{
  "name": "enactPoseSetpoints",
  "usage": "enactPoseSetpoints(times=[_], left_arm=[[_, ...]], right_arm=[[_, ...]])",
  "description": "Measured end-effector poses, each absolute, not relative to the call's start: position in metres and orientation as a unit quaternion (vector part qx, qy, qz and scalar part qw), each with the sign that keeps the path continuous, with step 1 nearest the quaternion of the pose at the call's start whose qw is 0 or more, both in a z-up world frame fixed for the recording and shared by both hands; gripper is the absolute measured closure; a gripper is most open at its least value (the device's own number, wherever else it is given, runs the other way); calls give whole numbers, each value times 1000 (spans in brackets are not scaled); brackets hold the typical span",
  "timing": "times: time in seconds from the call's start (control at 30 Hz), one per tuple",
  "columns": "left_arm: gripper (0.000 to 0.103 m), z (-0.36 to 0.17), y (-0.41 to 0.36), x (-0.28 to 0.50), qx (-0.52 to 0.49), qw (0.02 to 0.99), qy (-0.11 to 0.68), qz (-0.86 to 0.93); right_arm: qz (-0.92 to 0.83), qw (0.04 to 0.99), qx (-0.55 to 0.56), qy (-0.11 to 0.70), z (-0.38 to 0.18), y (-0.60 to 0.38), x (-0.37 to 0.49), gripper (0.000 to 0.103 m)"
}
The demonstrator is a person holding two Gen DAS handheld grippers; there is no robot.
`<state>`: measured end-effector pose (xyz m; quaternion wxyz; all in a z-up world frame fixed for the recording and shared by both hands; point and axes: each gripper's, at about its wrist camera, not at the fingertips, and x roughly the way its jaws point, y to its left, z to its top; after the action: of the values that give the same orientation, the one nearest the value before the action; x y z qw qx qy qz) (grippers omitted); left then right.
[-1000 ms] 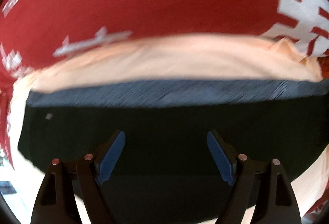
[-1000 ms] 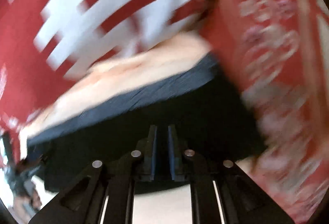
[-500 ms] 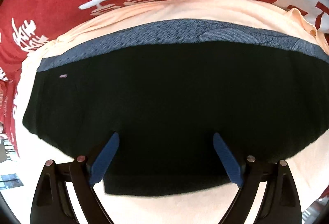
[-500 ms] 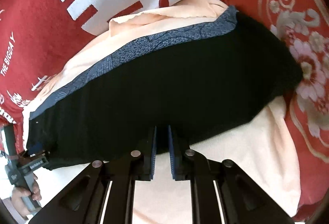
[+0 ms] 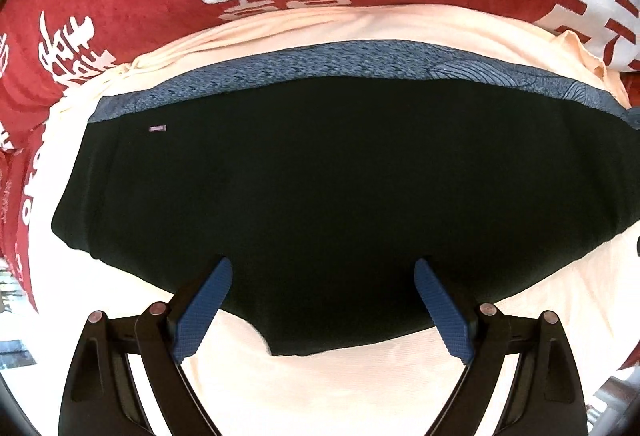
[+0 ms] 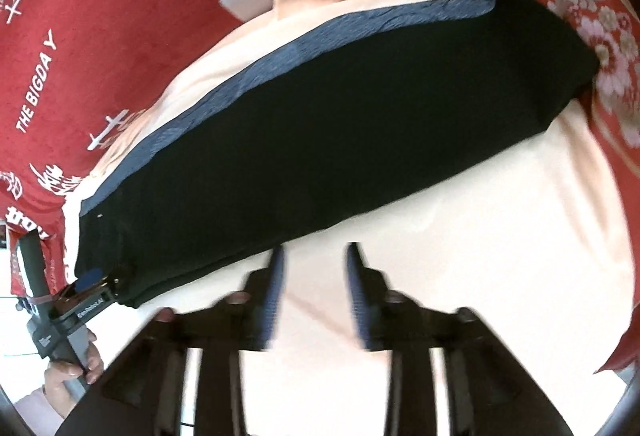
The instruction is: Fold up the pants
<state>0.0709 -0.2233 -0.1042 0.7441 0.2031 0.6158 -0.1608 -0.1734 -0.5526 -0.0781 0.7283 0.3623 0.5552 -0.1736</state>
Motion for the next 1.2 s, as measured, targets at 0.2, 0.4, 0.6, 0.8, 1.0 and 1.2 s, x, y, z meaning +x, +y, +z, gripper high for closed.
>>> enactPoseSetpoints(times=[0.2, 0.4, 0.6, 0.8, 1.0, 1.2], left_arm=[[10, -96, -188, 86, 203, 741, 614, -181], [10, -81, -142, 118, 198, 758, 598, -171], [10, -82, -95, 170, 195, 781, 577, -140], [10, -121, -49, 198, 210, 768, 595, -105], [6, -136, -19, 196, 172, 768, 605, -119], [6, -138, -12, 194, 162, 770, 602, -135]], right_arm=[[-173, 717, 379, 559, -82, -493, -157, 61], [-138, 712, 389, 569, -87, -436, -130, 61], [-65, 703, 430, 562, -95, -391, -101, 61], [-13, 679, 482, 554, -118, -362, -81, 61], [-9, 661, 528, 533, -138, -357, -74, 61], [-30, 645, 565, 514, -145, -368, -67, 91]])
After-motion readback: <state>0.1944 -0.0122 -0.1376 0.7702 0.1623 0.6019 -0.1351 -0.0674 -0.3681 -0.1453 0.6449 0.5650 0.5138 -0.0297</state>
